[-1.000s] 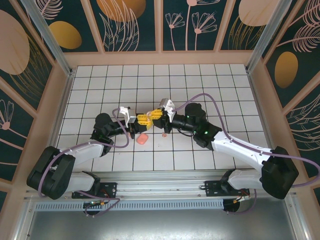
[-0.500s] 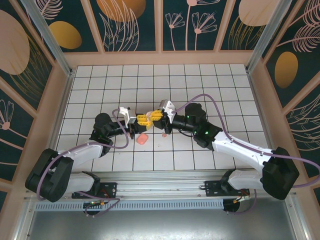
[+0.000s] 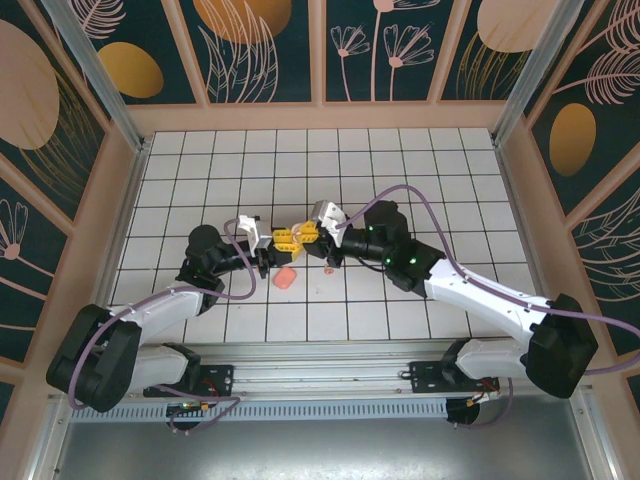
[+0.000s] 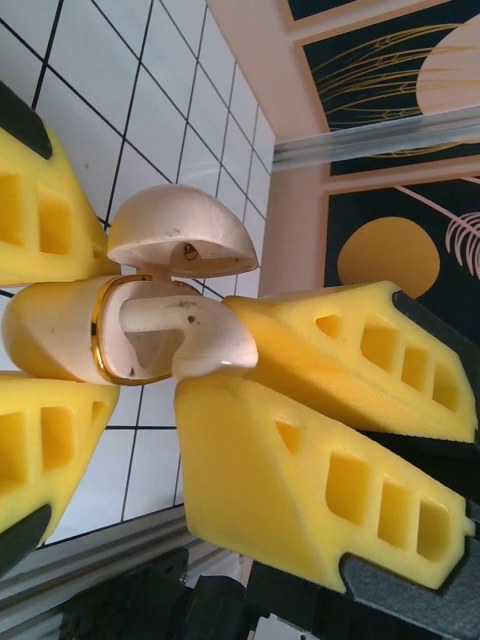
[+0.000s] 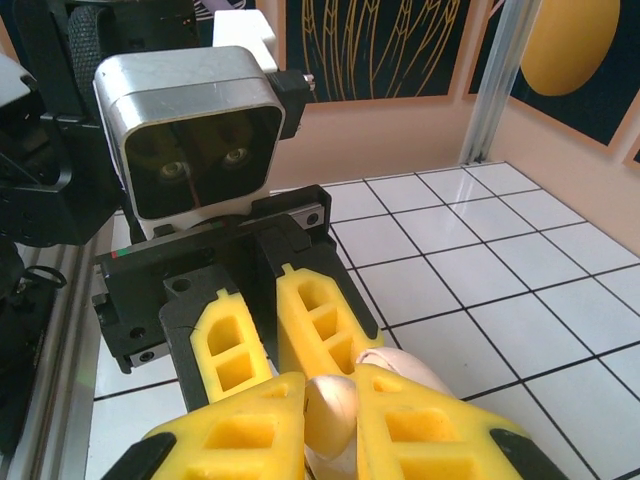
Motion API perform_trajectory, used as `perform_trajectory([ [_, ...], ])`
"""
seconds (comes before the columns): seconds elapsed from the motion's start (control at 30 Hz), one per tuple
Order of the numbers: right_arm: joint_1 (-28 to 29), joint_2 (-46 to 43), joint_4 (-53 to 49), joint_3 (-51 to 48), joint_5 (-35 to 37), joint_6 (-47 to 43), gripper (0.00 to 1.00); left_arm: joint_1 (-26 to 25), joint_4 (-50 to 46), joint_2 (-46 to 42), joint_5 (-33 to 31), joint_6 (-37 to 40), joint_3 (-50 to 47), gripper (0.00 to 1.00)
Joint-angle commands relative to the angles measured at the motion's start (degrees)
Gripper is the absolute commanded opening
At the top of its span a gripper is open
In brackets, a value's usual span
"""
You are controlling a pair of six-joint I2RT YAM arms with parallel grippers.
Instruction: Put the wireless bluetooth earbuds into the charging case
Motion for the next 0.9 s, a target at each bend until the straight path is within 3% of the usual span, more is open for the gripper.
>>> perform_trajectory([
  [0.0, 1.40, 0.99, -4.12, 1.68, 0.70, -3.18, 0.16, 0.18, 0.51, -1.36, -0.35, 1.46, 2.11, 0.09],
  [0.87, 1.58, 0.80, -15.35, 5.37, -0.62, -18.27, 0.18, 0.15, -0.53, -2.44, 2.90, 3.16, 1.52, 0.10],
])
